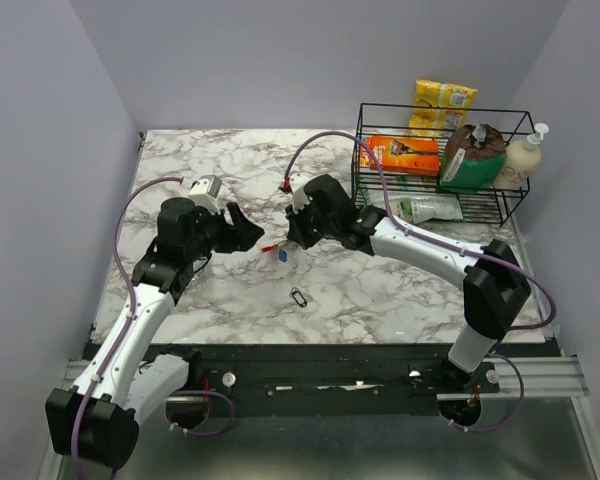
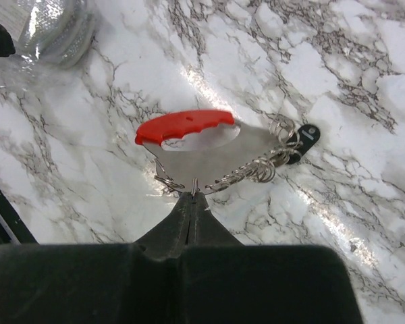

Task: Put the keys on the keyring

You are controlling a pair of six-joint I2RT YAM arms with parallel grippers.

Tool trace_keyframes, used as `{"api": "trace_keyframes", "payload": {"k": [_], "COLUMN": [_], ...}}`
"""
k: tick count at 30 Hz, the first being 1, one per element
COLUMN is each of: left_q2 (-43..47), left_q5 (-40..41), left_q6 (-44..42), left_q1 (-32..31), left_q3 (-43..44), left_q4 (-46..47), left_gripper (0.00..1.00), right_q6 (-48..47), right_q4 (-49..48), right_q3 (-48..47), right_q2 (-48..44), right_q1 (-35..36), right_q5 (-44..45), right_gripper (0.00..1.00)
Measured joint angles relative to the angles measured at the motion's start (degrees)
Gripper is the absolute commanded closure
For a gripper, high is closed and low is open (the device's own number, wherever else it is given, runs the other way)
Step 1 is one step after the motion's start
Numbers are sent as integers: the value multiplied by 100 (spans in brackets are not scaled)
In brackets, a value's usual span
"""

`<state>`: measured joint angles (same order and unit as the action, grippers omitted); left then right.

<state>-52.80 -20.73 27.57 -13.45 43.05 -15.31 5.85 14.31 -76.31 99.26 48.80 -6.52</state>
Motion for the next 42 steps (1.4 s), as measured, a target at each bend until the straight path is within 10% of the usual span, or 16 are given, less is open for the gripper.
{"api": "trace_keyframes", "payload": {"k": [22, 42], "left_q2": [708, 507], "left_q5": [-1606, -2883], "left_q6": [-273, -398], "left_q1": [-2, -863], "left_q3": [127, 306], "left_q4": [925, 1910], "left_gripper": [32, 59], "right_q6": [-850, -1121], "right_q4": [-227, -1075], "right_q3": [476, 1738], "right_q2": [-1891, -3407], "right_q1": [-127, -269], "right_q5": [-695, -2868], "right_gripper": [99, 100]}}
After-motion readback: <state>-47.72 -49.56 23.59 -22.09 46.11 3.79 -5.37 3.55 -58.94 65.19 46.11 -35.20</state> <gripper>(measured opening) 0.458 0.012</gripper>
